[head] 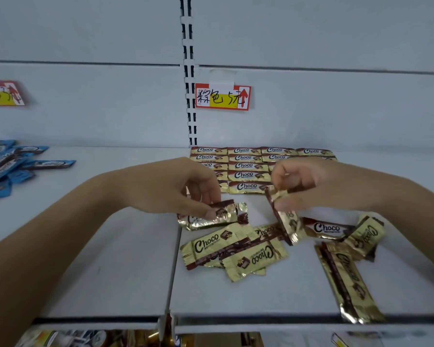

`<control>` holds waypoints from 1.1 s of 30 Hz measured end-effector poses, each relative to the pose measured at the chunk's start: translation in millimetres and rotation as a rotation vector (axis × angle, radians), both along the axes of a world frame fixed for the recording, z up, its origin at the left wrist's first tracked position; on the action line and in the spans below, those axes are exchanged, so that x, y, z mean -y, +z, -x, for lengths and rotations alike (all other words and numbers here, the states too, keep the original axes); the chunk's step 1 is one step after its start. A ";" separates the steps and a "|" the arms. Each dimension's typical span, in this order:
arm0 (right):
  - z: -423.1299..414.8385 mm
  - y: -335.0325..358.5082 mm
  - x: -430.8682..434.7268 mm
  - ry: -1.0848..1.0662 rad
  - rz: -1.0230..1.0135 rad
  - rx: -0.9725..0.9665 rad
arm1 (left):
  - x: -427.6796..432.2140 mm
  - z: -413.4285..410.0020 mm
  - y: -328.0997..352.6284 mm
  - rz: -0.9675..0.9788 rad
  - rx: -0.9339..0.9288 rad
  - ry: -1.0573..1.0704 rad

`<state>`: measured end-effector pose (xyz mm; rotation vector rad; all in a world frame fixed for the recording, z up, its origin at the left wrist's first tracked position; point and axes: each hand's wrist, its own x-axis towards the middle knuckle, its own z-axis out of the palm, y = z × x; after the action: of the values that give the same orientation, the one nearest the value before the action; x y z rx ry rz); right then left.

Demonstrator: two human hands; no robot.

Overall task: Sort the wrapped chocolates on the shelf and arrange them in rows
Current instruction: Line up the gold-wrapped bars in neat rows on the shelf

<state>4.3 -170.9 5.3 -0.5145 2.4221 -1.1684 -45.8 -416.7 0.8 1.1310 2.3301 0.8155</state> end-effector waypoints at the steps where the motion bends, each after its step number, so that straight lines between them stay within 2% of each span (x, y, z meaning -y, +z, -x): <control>1: 1.3 0.0 -1.2 -0.035 0.088 0.027 | 1.4 1.4 -0.2 -0.027 0.008 0.020; 3: 3.8 0.2 -3.9 -0.112 0.242 0.086 | 4.4 3.9 -1.1 -0.047 0.030 0.052; 5: 5.0 3.9 -6.3 -0.157 0.303 0.122 | 5.7 6.1 -2.2 -0.013 0.062 0.057; 9: 3.3 13.4 -12.8 -0.135 0.184 0.053 | 2.5 5.5 2.5 0.046 0.079 0.077; 14: 9.5 28.1 -39.7 -0.139 -0.094 -0.055 | -22.5 8.2 22.6 -0.063 0.006 0.093; 17: 11.5 28.7 -63.4 -0.207 -0.177 -0.075 | -54.4 11.3 26.5 -0.104 -0.106 0.076; 27: 0.8 10.0 -108.6 -0.268 -0.101 -0.074 | -139.4 13.3 0.4 -0.062 -0.254 0.039; 29: -2.5 7.5 -109.2 -0.294 -0.079 -0.112 | -140.7 11.3 -1.0 -0.072 -0.222 0.038; 33: -7.5 6.8 -105.6 -0.338 0.001 -0.131 | -132.4 8.7 3.0 -0.159 -0.041 0.121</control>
<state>11.8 -65.3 12.1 -0.1885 2.6965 -1.3032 -54.4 -284.3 3.7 1.0874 2.4224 1.0473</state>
